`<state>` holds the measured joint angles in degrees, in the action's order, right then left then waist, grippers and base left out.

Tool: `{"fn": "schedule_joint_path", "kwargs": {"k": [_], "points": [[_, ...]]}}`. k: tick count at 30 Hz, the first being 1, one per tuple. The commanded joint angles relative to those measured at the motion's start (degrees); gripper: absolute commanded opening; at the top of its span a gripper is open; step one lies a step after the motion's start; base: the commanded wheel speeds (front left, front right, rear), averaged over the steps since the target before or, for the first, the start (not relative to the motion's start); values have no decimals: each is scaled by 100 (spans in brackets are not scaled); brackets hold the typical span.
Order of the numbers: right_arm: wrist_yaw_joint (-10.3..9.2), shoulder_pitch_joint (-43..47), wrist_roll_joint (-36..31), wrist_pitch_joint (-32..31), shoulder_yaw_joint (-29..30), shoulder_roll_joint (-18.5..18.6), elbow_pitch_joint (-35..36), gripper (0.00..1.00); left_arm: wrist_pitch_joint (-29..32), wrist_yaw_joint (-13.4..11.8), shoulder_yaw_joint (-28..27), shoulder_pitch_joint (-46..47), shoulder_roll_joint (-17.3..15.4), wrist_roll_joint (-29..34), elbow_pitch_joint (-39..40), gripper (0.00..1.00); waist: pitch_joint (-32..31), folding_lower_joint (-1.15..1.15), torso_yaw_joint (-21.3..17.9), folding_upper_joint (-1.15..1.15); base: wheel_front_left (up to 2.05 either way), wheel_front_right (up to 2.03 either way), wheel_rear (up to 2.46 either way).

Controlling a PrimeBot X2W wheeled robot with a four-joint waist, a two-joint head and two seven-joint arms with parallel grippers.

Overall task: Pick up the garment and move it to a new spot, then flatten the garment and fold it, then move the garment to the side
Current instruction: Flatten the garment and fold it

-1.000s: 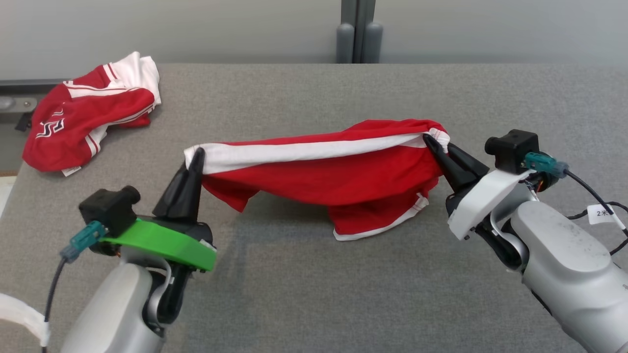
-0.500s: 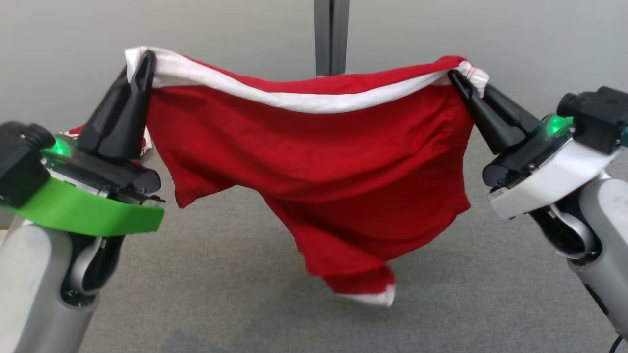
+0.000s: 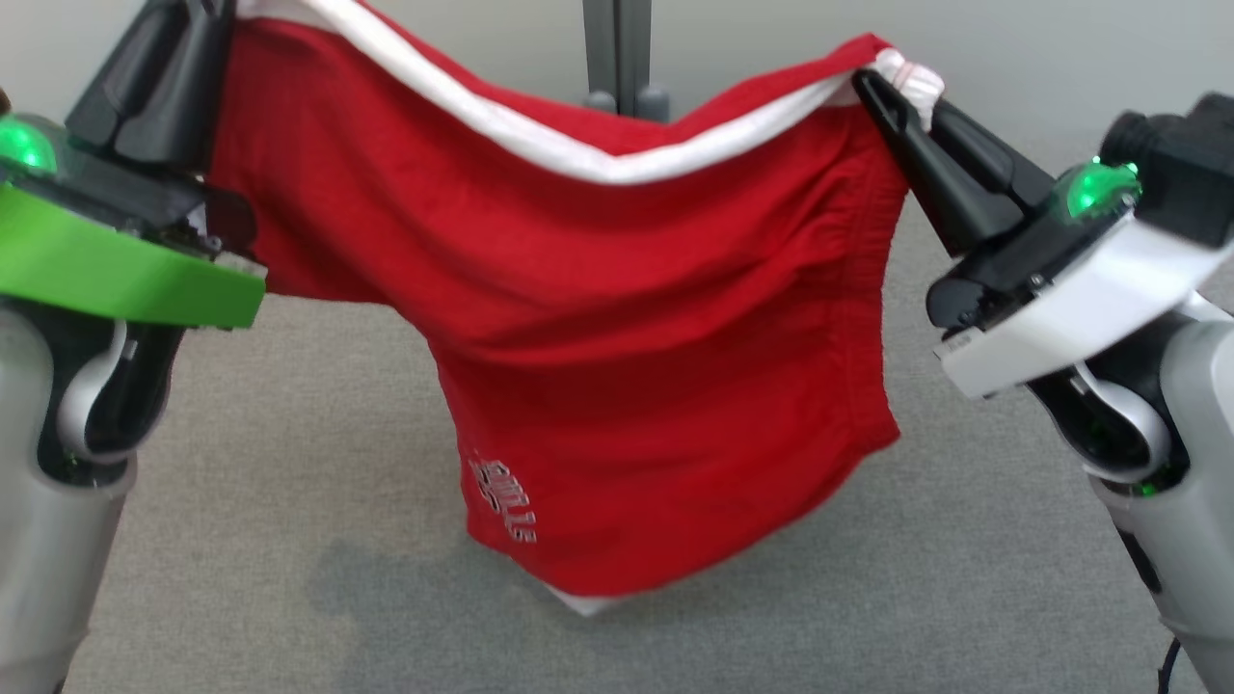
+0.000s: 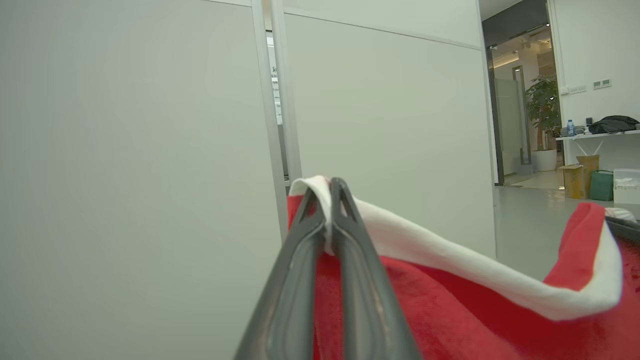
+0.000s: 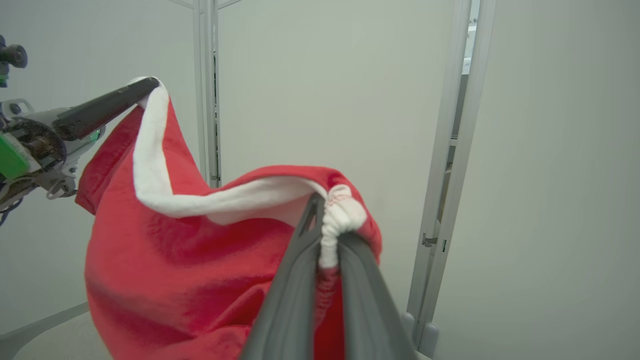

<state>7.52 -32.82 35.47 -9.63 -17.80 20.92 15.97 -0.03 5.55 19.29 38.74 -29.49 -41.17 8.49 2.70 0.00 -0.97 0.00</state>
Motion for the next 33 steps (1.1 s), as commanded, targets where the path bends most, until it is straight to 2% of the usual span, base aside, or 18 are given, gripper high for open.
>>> {"fn": "schedule_joint_path", "kwargs": {"k": [1, 6, 12, 16, 19, 26, 33], "points": [[-6, -262, -50, -36, -67, -56, -200, 0, -6, 26, -7, 251, 70, -58, -193, 0, 748, 0, 7, 0, 0, 0, 0], [-6, -1567, -302, 206, -344, -270, -1323, 0, -185, 111, 77, 1243, 150, 124, -1192, 0, 1540, 0, -84, 0, 0, 0, 0], [-6, -3376, -1078, 1235, -318, -755, -2944, 0, -869, 174, 189, 2789, 298, 547, -2354, 0, 2210, 0, -256, 0, 0, 0, 0], [-6, -4064, -1474, 1880, -189, -1110, -3782, 0, -1348, 186, 292, 3508, 507, 735, -2939, 0, 2544, 0, -286, 0, 0, 0, 0], [-6, -4275, -1670, 2183, -138, -1277, -4211, 0, -1489, 197, 261, 3682, 687, 747, -3102, 0, 2775, 0, -282, 0, 0, 0, 0], [-6, -3988, -1953, 2467, -519, -1330, -4605, 0, -1515, 199, -17, 2841, 1015, 808, -2293, 0, 3201, 0, -164, 0, 0, 0, 0], [-6, -3038, -1789, 2486, -860, -1057, -3765, 0, -1511, 200, -316, 1523, 1163, 883, -1146, 0, 3125, 0, -55, 0, 0, 0, 0]]}}
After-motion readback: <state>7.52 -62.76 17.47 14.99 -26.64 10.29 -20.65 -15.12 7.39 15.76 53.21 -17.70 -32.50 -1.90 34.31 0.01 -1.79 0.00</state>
